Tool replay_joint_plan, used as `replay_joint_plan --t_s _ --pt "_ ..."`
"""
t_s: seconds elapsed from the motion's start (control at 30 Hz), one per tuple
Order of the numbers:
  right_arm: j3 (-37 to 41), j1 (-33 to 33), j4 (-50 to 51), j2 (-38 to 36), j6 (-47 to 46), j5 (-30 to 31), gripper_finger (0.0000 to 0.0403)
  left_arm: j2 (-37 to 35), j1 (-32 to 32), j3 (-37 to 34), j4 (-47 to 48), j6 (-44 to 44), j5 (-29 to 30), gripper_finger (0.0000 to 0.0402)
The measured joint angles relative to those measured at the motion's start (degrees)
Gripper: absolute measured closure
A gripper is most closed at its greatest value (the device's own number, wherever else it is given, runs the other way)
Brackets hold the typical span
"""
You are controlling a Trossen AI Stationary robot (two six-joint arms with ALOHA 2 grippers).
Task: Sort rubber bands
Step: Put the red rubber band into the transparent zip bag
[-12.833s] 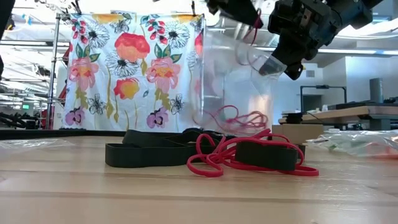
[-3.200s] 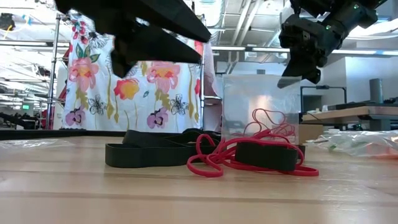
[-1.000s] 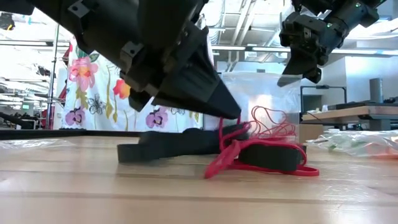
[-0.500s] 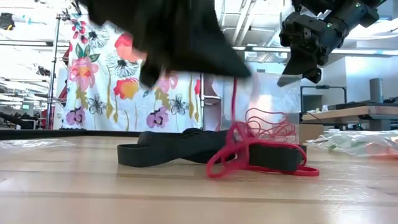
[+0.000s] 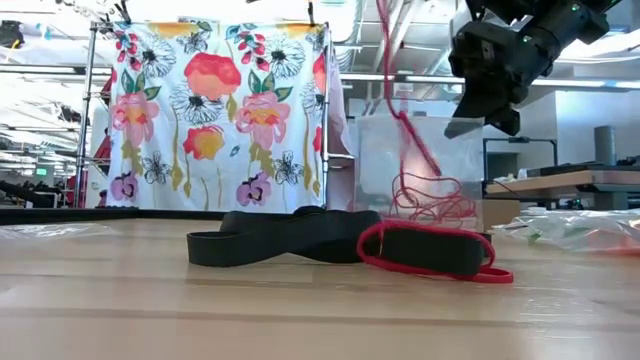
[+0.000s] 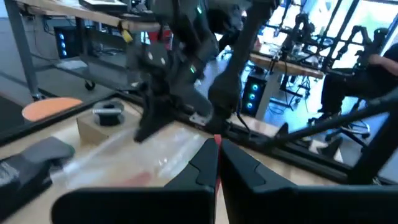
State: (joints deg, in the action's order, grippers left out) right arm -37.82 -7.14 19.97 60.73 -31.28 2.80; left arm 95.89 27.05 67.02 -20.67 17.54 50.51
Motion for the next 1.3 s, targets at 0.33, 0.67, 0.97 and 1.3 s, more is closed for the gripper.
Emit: replay_joint_plan --t_s 0.33,0.67,0.97,1.3 --pt "0.0 0.0 0.6 0.0 -0.4 0.0 0.0391 -0.2 -9.4 0.0 -8.7 -4.1 -21.1 0.04" --pt "0.0 0.9 1.0 0.0 -0.2 0.0 0.0391 0.4 -11.9 -0.1 2.1 6.6 -32.8 0.0399" --pt "0.0 1.1 0.6 0.0 -0.2 0.0 0.0391 1.6 -11.8 -0.3 13.5 15.3 -37.5 0.04" --pt "0.0 1.1 0.6 0.0 -0.2 0.0 0.0391 1.8 -10.9 -0.2 22.5 21.7 -39.7 0.04"
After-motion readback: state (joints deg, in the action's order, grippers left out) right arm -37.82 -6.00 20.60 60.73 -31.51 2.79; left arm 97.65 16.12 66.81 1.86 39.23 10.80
